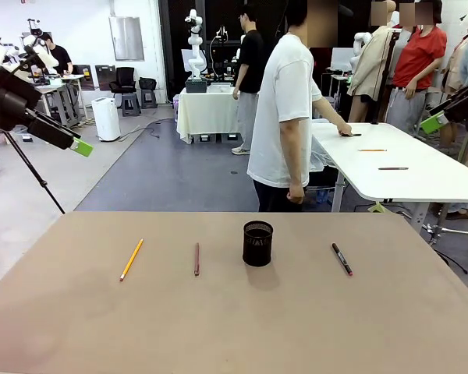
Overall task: Place the pens into the pen holder.
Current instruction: Pick up a writing instrument from the table and place it into the Pen holder.
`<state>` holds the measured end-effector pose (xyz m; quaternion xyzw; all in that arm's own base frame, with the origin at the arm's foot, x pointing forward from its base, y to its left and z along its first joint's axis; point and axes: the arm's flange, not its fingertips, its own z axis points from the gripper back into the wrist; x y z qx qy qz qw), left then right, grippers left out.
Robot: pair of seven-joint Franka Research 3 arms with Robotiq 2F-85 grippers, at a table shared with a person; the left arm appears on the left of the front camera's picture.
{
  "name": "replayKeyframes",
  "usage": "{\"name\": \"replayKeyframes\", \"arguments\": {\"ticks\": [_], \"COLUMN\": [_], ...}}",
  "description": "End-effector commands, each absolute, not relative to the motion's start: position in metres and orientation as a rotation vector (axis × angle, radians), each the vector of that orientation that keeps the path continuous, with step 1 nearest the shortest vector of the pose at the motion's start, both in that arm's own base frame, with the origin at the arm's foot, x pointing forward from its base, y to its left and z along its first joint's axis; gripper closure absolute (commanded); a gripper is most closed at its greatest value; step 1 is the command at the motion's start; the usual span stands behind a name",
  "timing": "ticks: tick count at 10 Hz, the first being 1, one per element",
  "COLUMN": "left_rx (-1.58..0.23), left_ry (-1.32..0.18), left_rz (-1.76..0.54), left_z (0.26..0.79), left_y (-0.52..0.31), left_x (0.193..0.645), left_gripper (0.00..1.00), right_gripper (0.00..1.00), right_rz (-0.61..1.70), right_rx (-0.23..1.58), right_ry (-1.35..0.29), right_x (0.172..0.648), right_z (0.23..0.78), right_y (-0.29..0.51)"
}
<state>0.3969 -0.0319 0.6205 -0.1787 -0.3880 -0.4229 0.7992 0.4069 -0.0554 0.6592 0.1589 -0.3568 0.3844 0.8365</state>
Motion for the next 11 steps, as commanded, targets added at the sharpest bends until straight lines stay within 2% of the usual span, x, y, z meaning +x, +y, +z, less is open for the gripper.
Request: {"name": "replayKeyframes", "arguments": {"ticks": [1, 6, 11], "left_rx": [-0.382, -0.382, -0.382], "left_ry": [-0.833, -0.833, -0.833], "left_rz": [-0.910, -0.910, -0.910], "left_z": [0.621, 0.621, 0.621], "left_y": [-0.032, -0.032, -0.032], "left_x": [0.397, 0.397, 0.397], "left_gripper": [0.00, 0.00, 0.00], "right_gripper": [0.00, 0.00, 0.00], "right_rz": [0.614, 0.317, 0.245], "right_rx": [0.312, 0.159, 0.029], "right_ry": [-0.714, -0.336, -0.179], "right_x": [0.437, 0.515, 0.543], "right_z": [0.646, 0.577, 0.470], "right_y": [-0.027, 0.022, 0.053]}}
